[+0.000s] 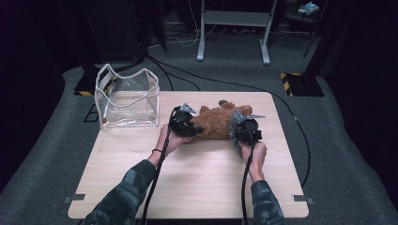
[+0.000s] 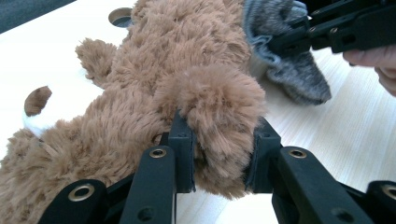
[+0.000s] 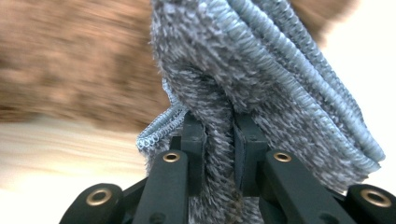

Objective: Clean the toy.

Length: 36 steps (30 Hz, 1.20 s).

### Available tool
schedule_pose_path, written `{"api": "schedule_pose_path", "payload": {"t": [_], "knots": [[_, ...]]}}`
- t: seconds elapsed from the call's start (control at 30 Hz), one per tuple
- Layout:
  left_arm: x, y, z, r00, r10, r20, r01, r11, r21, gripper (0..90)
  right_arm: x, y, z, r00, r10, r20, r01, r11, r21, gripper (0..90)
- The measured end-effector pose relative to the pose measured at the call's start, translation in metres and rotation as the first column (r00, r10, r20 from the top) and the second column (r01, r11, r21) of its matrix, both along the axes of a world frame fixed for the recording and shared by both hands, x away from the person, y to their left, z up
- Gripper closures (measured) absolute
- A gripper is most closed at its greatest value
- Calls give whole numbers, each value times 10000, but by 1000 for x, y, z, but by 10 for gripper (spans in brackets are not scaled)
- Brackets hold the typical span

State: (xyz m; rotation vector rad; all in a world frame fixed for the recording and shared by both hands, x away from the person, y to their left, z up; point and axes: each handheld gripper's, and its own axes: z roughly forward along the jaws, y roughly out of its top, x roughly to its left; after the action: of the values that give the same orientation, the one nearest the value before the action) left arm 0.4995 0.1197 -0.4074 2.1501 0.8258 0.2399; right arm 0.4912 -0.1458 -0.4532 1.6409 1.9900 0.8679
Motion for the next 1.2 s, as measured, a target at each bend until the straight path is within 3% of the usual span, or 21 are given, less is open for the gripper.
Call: {"api": "schedule_pose_path", "payload": {"t": [0.1, 0.27, 0.37, 0.5, 0.63, 0.8, 0.9, 1.03, 1.07, 1.2], "knots": [[1, 0, 0, 10000, -19, -12, 19, 10000, -41, 688, -6, -11, -4, 10000, -88, -7, 88, 9999, 91, 772], [0, -2, 0, 10000, 28, 38, -28, 10000, -22, 688, -21, 15, 0, 9948, 982, 288, -987, 9950, 174, 771], [0, -3, -1, 10000, 76, -42, -77, 9999, -110, 688, -26, 39, 2, 9826, 1811, 421, -1825, 9826, 343, 771], [0, -4, -1, 10000, 5, 5, -5, 10000, -69, 689, -27, 65, -3, 9673, 2530, 167, -2534, 9666, 380, 773], [0, -3, -1, 10000, -39, 14, 39, 10000, -16, 689, -18, 57, -10, 9765, 2154, 8, -2153, 9759, 358, 775], [0, -1, -1, 10000, -59, -62, 59, 10000, -60, 689, -9, 11, -19, 9969, 717, -323, -705, 9968, 382, 775], [0, -3, -1, 10000, -38, -32, 38, 10000, -46, 688, -9, -5, -21, 9988, 318, -385, -297, 9980, 558, 774], [0, -4, -1, 10000, -72, 41, 72, 10000, 32, 689, -18, 2, -14, 9971, 755, -126, -746, 9954, 602, 774], [0, -4, -1, 9999, -96, 30, 96, 9999, 46, 688, -25, 23, -7, 9901, 1401, 113, -1405, 9886, 537, 773], [0, -4, -1, 10000, -86, 16, 86, 10000, 35, 689, -28, 56, -2, 9722, 2328, 263, -2338, 9713, 442, 772]]}}
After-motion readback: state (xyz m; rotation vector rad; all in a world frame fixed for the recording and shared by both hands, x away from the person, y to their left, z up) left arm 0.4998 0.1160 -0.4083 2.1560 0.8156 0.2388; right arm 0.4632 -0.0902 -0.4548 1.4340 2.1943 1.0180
